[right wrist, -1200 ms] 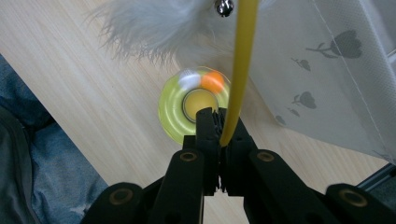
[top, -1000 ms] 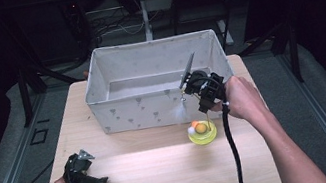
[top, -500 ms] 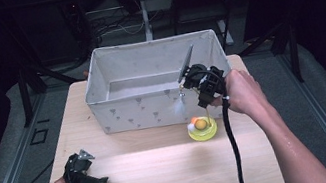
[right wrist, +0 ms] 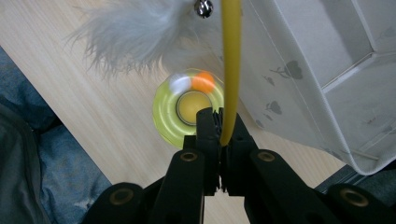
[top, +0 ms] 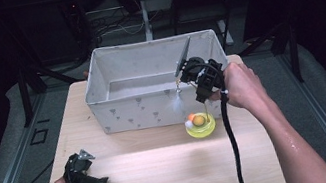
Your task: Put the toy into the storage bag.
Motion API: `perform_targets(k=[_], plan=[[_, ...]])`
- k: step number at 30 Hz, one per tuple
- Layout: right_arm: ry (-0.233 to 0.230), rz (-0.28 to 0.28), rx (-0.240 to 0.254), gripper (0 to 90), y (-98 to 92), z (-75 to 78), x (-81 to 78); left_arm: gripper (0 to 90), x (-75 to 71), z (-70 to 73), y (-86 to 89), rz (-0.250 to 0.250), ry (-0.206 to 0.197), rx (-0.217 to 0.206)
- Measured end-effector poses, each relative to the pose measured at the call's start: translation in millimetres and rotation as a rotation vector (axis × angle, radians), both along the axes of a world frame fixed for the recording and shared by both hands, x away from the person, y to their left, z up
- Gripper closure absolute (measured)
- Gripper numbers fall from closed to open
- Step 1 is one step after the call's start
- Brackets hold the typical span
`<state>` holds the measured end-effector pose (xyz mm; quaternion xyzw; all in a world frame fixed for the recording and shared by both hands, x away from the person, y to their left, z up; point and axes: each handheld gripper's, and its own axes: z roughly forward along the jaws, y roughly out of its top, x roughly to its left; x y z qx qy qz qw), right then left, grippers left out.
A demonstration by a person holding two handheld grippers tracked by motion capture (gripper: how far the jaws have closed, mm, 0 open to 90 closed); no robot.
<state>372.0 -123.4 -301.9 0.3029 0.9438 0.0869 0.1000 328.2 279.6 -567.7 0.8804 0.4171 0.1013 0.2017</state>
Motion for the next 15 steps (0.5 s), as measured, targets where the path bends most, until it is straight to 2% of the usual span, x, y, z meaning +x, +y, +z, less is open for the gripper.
perform_targets(k=[15], plan=[[-0.02, -0.004, 0.011, 87.5, 1.0, 17.4, 1.4, 0.0, 0.0, -0.6, -1.5, -0.004, -0.001, 0.005]])
